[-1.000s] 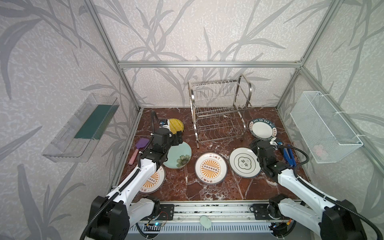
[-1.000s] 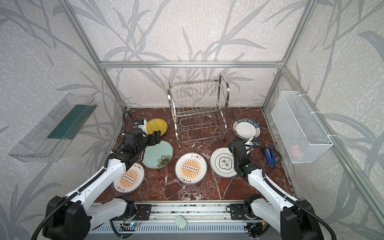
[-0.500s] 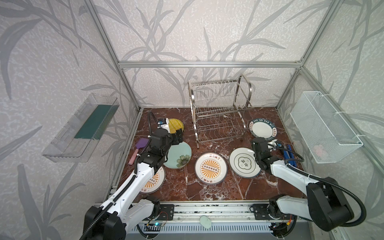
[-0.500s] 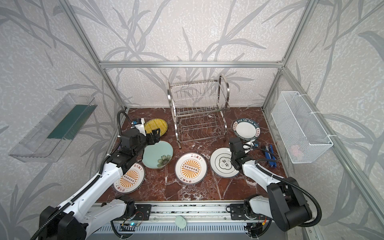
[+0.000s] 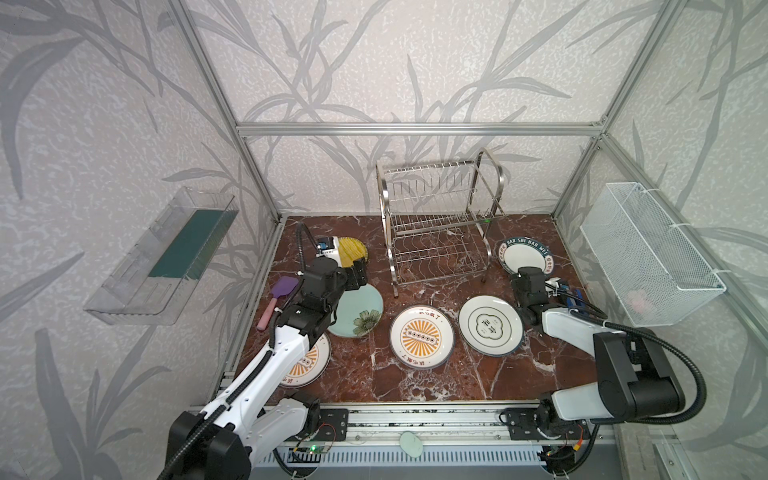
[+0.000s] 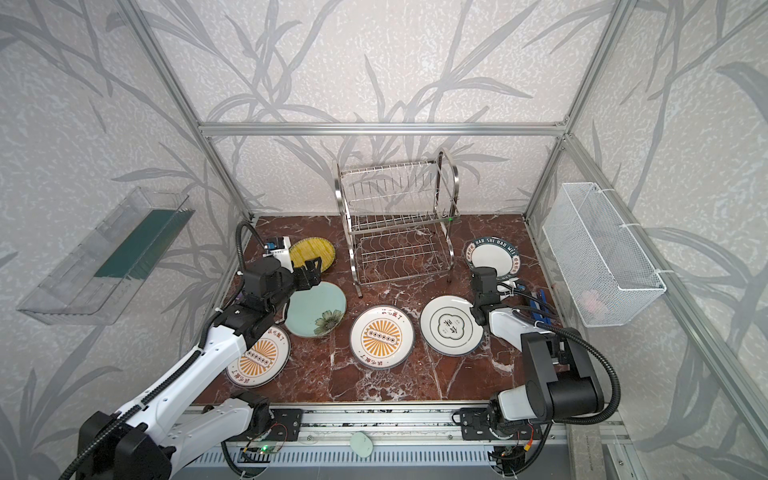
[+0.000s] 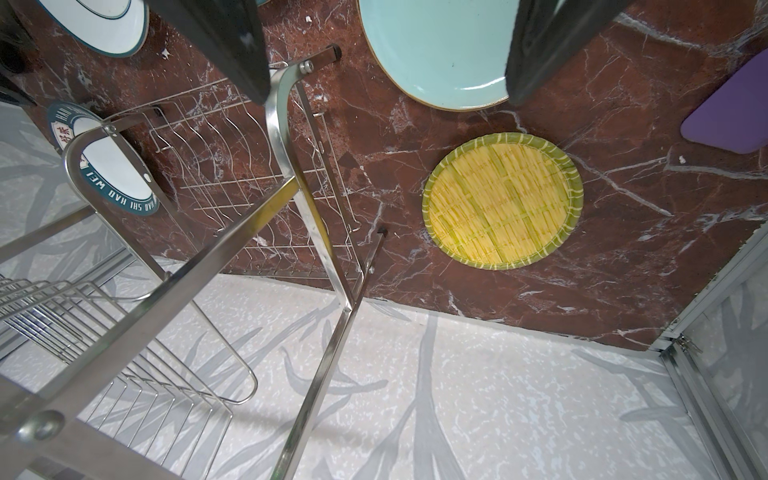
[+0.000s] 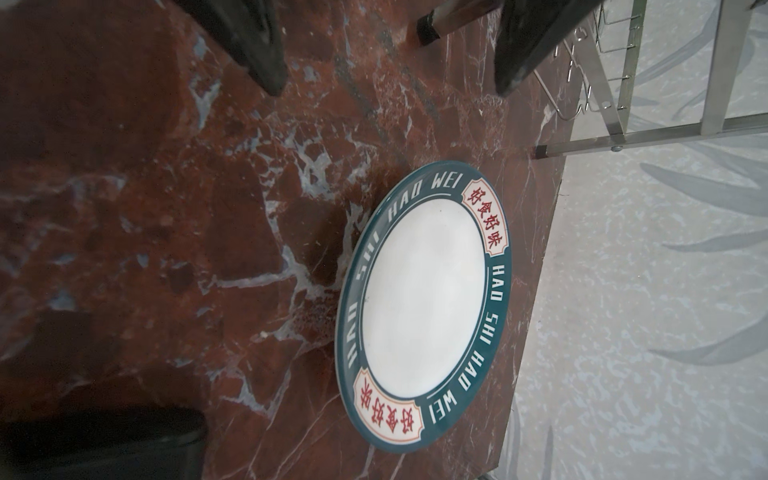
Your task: Load the plates into the dish rack
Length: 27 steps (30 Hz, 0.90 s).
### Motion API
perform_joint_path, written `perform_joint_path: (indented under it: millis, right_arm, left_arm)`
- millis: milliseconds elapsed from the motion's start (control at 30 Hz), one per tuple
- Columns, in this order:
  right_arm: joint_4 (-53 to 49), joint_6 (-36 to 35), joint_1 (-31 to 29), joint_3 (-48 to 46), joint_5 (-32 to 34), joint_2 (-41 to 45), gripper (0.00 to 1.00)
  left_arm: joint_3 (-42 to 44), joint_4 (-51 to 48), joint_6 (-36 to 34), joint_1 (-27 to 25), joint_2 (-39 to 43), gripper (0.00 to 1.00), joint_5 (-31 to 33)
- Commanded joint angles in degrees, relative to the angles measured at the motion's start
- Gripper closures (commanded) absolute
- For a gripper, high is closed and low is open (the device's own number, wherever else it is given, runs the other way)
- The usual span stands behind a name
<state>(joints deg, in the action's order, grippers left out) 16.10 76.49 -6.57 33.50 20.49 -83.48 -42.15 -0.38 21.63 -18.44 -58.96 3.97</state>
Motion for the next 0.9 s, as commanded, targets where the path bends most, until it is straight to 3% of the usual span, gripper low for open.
perform_joint_path:
  millis: [0, 867]
  right_arm:
    - [3.3, 0.1, 1.5, 2.0, -3.1, -2.1, 0.22]
    - [11.0, 5.0, 10.1, -1.1, -15.6, -6.3, 0.24]
  left_arm:
    - [-1.6, -2.1, 0.5, -0.5, -0.5, 0.14, -0.9]
    - [-4.6, -6.1, -0.4, -1.8, -0.8, 0.15, -2.2]
